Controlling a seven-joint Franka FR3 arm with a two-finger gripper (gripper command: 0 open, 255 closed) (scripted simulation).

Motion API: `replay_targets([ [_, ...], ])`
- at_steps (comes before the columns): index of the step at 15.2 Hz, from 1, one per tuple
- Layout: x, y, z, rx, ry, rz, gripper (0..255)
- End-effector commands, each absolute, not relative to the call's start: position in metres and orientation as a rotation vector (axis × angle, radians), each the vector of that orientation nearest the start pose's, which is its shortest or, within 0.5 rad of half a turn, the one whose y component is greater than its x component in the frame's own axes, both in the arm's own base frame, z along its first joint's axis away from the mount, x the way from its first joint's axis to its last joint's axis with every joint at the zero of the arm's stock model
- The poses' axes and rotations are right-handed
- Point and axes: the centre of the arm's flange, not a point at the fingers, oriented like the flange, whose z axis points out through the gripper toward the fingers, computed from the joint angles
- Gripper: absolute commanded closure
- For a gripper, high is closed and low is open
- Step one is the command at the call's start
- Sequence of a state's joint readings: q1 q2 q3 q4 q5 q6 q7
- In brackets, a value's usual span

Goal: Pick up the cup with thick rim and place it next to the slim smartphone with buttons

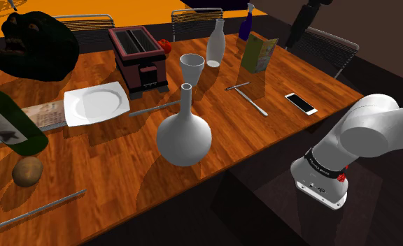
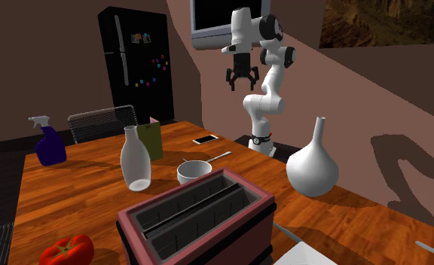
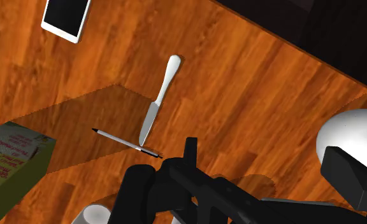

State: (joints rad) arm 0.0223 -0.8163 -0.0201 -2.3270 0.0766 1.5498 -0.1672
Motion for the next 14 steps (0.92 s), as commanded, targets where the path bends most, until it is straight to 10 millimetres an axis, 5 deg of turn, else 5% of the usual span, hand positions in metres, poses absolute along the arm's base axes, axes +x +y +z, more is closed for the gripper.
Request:
replay_targets([
  [1, 0.297, 0.007, 0.612, -3.041, -0.272, -0.07, 0],
  [14, 0.448, 0.013, 0.532, -3.058, -0.159, -0.071, 0],
])
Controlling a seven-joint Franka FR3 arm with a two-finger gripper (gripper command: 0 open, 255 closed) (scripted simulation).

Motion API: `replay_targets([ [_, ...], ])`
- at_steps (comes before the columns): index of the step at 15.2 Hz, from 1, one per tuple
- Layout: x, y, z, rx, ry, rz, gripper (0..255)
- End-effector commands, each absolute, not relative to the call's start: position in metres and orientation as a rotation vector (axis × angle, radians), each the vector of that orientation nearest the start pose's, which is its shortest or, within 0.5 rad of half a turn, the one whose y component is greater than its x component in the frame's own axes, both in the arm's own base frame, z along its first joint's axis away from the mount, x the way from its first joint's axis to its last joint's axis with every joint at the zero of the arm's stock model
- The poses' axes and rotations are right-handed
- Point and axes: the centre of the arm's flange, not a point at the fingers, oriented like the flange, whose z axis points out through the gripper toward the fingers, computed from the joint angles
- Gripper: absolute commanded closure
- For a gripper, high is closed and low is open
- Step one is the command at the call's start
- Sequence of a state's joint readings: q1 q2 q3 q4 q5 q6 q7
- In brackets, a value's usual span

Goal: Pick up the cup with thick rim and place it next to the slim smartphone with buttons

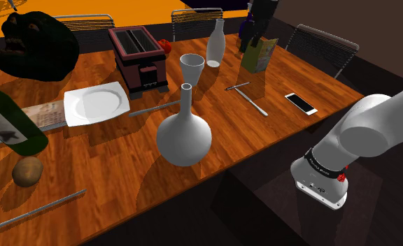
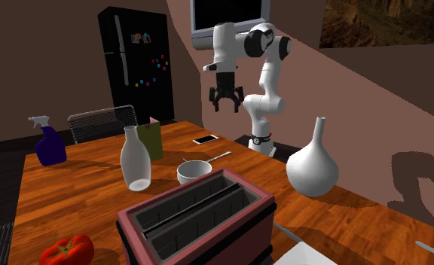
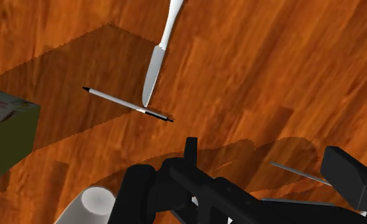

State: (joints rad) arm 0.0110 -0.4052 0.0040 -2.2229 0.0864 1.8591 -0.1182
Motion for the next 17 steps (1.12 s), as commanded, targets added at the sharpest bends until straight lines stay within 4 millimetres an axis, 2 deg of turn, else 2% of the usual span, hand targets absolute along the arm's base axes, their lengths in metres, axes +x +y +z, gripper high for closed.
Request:
replay_targets([
  [1, 0.459, 0.013, 0.526, -3.059, -0.15, -0.071, 0],
  [17, 0.645, 0.003, 0.427, -3.074, -0.01, -0.072, 0],
])
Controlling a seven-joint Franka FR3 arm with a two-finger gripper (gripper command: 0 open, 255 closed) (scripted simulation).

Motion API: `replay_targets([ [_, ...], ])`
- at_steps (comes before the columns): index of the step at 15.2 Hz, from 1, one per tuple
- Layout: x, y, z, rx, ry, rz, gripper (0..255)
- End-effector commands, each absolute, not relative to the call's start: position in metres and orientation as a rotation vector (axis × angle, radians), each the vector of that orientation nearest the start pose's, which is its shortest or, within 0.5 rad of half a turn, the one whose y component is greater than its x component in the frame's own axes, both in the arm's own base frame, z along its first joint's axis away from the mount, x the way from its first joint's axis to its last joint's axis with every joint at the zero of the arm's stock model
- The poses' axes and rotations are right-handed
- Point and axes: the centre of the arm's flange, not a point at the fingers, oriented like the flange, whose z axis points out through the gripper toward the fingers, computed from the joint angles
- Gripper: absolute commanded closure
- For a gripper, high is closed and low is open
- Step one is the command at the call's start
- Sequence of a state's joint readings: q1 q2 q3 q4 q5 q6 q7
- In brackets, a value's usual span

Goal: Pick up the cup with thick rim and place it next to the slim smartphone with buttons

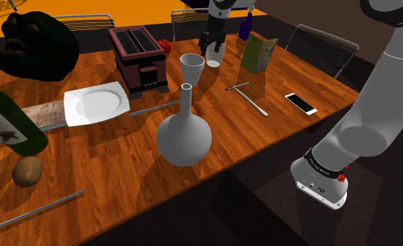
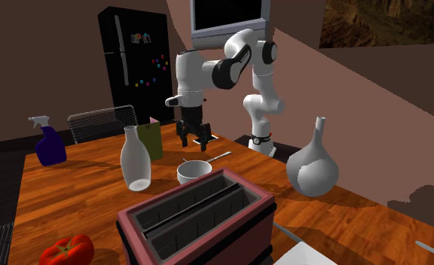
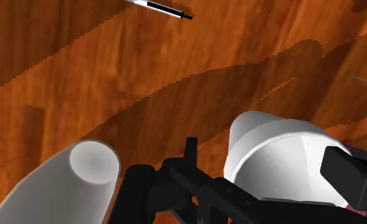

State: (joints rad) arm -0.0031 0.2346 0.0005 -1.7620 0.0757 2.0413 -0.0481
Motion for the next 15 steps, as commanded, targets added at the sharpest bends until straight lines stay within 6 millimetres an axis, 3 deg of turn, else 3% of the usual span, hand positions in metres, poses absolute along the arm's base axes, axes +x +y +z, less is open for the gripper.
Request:
replay_targets([
  [1, 0.656, 0.002, 0.421, -3.075, -0.001, -0.072, 0],
  [4, 0.682, -0.001, 0.407, -3.077, 0.018, -0.072, 0],
  [11, 0.684, 0.002, 0.367, -3.077, 0.018, -0.072, 0],
  [15, 0.684, 0.002, 0.367, -3.077, 0.018, -0.072, 0],
])
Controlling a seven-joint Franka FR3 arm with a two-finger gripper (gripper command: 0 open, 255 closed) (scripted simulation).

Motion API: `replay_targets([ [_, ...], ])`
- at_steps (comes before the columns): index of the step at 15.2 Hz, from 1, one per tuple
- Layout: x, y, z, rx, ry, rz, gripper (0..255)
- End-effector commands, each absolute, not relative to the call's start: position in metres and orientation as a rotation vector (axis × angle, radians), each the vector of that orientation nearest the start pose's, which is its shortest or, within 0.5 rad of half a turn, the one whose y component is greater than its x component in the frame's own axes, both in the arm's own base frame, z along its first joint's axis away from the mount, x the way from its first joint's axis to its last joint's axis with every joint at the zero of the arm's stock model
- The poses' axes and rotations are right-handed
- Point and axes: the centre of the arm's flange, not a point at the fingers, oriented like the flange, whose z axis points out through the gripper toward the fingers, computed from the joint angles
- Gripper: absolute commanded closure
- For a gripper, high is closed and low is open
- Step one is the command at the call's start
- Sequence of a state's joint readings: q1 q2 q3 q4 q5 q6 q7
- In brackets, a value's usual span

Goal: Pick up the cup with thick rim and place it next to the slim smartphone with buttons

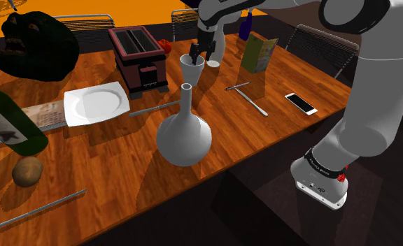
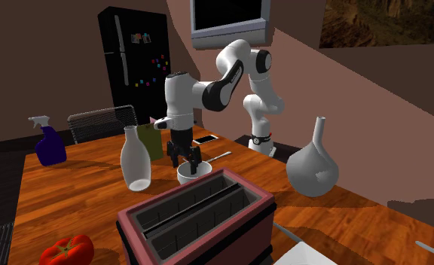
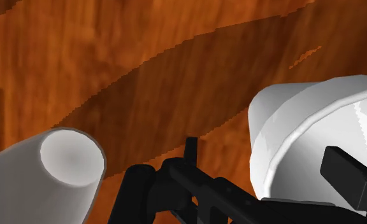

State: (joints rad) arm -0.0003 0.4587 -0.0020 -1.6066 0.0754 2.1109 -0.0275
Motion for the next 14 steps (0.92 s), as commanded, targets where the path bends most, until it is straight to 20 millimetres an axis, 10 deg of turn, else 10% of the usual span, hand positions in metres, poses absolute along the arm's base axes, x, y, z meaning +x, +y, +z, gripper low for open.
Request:
replay_targets([
  [1, 0.6841, 0.0019, 0.367, -3.077, 0.018, -0.072, 0],
  [4, 0.6841, 0.0019, 0.367, -3.077, 0.018, -0.072, 0],
  [5, 0.6841, 0.0019, 0.367, -3.077, 0.018, -0.072, 255],
  [14, 0.6841, 0.0019, 0.367, -3.077, 0.018, -0.072, 255],
])
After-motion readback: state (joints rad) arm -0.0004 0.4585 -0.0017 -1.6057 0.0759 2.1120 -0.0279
